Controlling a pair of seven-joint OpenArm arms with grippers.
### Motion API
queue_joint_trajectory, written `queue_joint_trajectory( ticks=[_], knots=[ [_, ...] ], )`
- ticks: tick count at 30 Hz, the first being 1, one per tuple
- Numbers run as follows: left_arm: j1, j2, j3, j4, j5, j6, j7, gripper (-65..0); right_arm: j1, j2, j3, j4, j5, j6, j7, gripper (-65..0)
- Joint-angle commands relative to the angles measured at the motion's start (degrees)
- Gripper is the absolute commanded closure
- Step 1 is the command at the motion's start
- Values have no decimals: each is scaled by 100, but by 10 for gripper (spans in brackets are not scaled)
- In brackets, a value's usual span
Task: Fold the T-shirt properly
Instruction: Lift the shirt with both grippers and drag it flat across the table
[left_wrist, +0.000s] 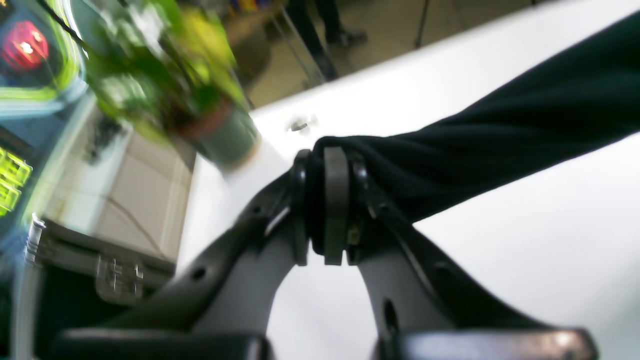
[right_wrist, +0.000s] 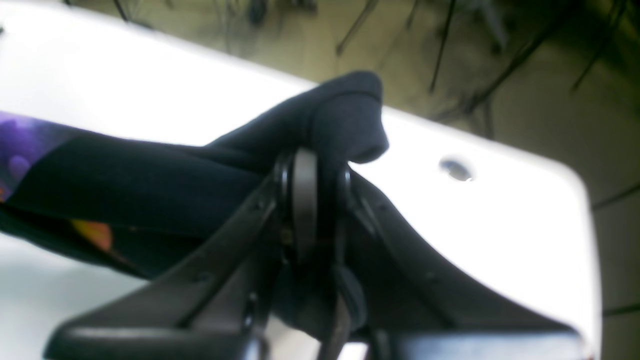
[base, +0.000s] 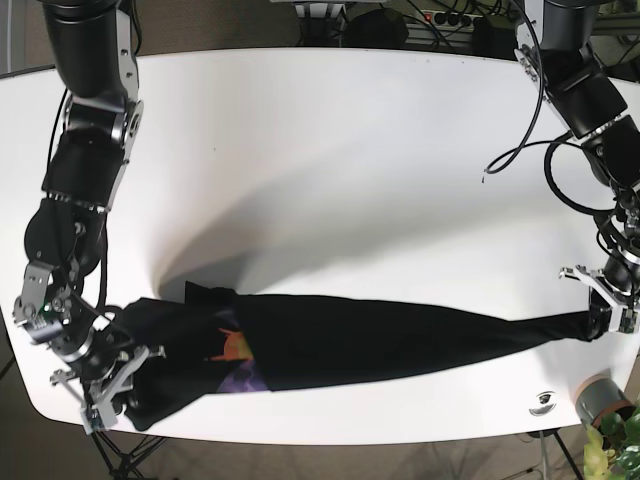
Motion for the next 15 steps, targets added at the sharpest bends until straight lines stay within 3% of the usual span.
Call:
queue_joint_trajectory(
  ticks=[1,5,15],
  knots=[
    [49,-152,-42,-45,16,119,-222,0,-252,-40,238,371,-67,-54,150,-21],
    [453,-152,-200,-177,16,119,-328,0,-1149,-146,572,696,-67,-54,141,-21],
    [1420,-143,-394,-194,7,119,-337,0,-3004,-735,1434,1329,-67,-45,150,-21]
  ],
)
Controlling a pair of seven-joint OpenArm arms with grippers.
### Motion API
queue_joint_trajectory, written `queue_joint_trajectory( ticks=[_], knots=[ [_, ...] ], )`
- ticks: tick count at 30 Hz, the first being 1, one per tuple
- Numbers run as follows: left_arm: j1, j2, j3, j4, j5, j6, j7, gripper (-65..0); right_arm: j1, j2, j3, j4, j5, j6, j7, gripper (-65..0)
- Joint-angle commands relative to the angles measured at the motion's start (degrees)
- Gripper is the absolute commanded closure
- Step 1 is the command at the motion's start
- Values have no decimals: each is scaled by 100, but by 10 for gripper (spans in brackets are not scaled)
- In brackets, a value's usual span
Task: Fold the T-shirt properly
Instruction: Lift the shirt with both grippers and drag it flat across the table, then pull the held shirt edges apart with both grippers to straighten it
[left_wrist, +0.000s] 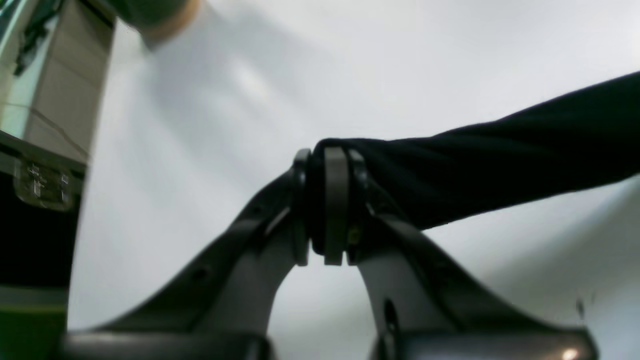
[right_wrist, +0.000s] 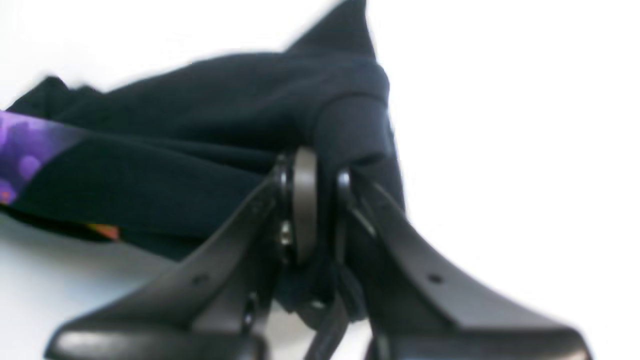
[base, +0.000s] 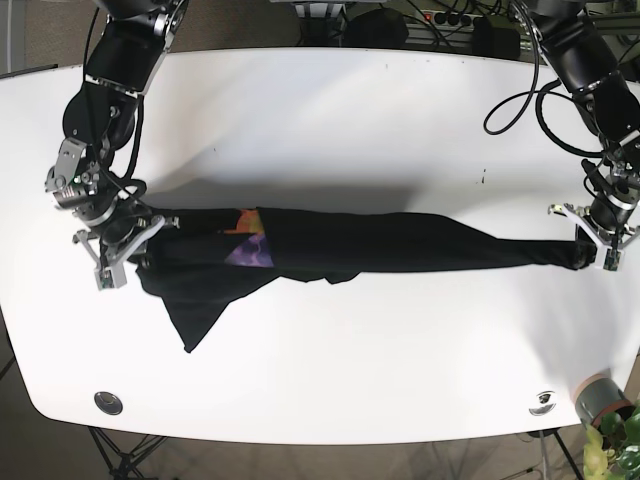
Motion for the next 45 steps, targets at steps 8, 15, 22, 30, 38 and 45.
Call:
queue_joint_trajectory(
  ticks=[8,15,22,30,38,45],
  knots=[
    [544,-62,-277,79,9,145,-105,0,-860,-258,235,614,-78,-60,157,-21],
    [861,-62,-277,79,9,145,-105,0,-1414,-399,243,887,-87,-95,157,-21],
    [1019,-62,-629,-88,9,145,-105,0,-1845,-469,428,843,-87,-69,165,-21],
    [1045,-62,-673,-282,9,145,-395,0,-2047,-601,437,939,-87,-43,165,-21],
    [1054,-79,-681,-282,9,145,-448,0,-1994,-724,366,1405,-122,107,130,-87],
    [1045,-88,-901,-282,9,145,-448,0,-2047,-724,111,1801,-87,98,130,-371]
  ],
)
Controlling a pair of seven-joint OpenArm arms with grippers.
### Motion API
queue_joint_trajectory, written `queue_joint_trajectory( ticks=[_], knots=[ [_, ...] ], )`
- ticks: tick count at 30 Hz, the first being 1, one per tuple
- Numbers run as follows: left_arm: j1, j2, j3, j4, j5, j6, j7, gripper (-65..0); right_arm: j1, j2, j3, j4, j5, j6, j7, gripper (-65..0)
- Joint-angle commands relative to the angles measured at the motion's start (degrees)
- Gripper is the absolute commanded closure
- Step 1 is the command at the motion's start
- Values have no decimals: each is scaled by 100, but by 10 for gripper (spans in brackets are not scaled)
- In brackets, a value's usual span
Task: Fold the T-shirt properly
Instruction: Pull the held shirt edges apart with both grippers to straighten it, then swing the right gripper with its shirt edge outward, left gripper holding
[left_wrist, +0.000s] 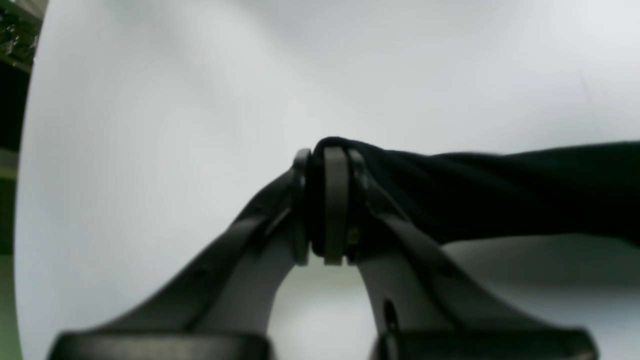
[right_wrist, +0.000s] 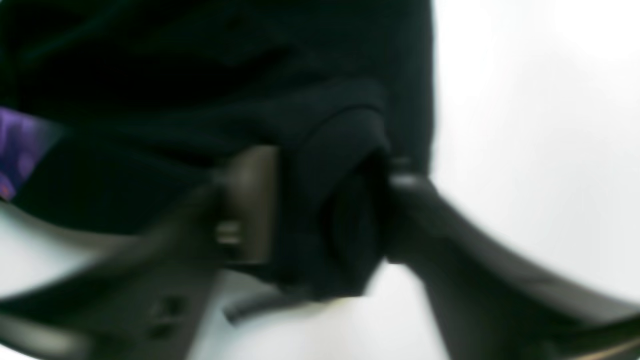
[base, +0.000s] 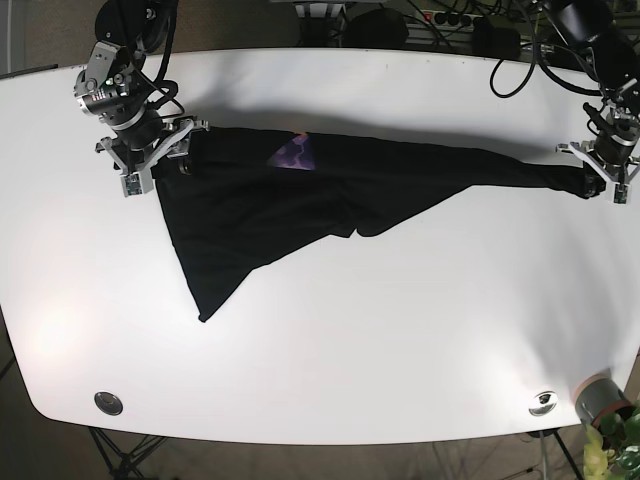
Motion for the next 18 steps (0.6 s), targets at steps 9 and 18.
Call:
queue_joint_trajectory(
  ticks=[9,18],
  knots=[
    [-61,-167,-121,83,-21,75,-131,0,779,70,9,-61,7,42,139,-452],
    [-61,-167,-121,92,-21,75,-131,0,2151,395,0,-1880,-10,42,148,-452]
  ],
)
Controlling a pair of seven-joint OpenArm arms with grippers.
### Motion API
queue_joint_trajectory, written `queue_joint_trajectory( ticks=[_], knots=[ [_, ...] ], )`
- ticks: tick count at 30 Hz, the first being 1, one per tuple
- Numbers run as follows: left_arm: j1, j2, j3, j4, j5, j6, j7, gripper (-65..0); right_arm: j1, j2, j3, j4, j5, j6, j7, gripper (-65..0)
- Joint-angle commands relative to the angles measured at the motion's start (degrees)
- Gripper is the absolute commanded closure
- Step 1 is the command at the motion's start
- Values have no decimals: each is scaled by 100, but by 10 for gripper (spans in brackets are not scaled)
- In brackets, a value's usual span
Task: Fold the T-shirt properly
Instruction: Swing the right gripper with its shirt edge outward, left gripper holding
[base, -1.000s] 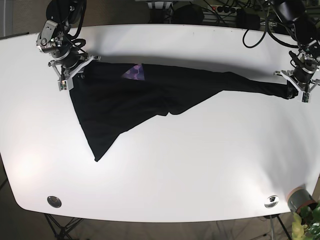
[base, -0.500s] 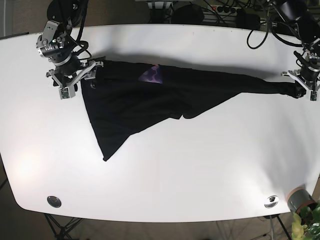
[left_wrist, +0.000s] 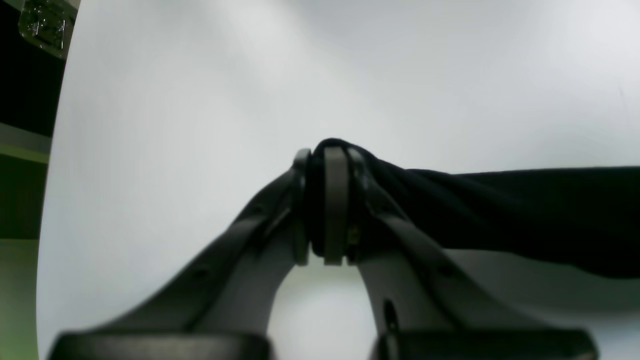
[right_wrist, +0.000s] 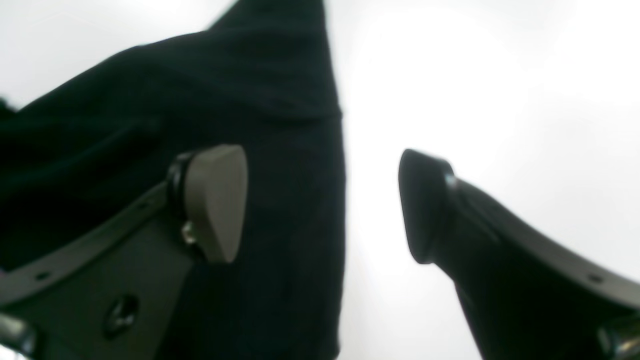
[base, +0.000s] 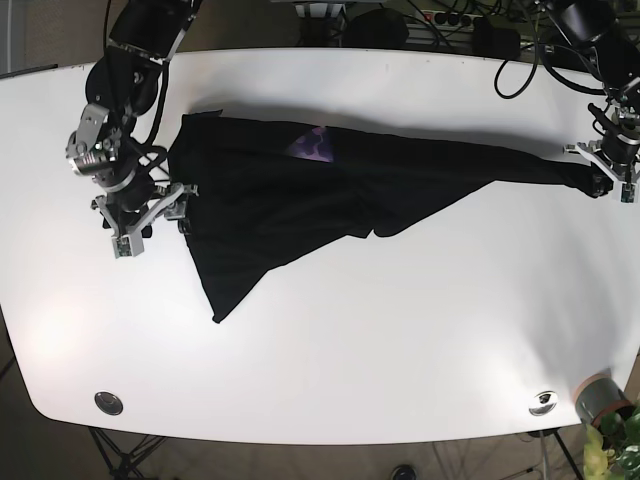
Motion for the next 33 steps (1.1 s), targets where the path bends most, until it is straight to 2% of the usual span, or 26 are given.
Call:
queue_joint_trajectory(
  ticks=[1,7,12,20,27,28,30,33],
  knots=[
    [-45,-138,-31,94,-85,12,-131,0,418,188,-15,-573,57,2,106,-452],
    [-45,-138,-31,94,-85,12,-131,0,1060,531,-402,-1663,66,2,308,-452],
    [-45,-138,-31,94,-85,12,-131,0,1192,601,-772,-2199,75,2,616,-452],
    [-45,-138,-40,94,-85,12,-131,0,1245,557,-1264,-3070,110,-7,1240,-452],
    [-54,-138,-40,85,-76,12,-131,0,1245,170,-1536,-3140,66,-42,1319,-450],
    [-54,-138,-31,85,-76,12,-131,0,1253,109,-1528,-3140,66,-51,1328,-442],
    [-54,-138,-31,85,-76,12,-131,0,1262,56,-1528,-3140,66,-51,1390,-387],
    [-63,-138,-23,85,-76,12,-131,0,1403,56,-1528,-3157,57,-51,1504,-211]
  ],
)
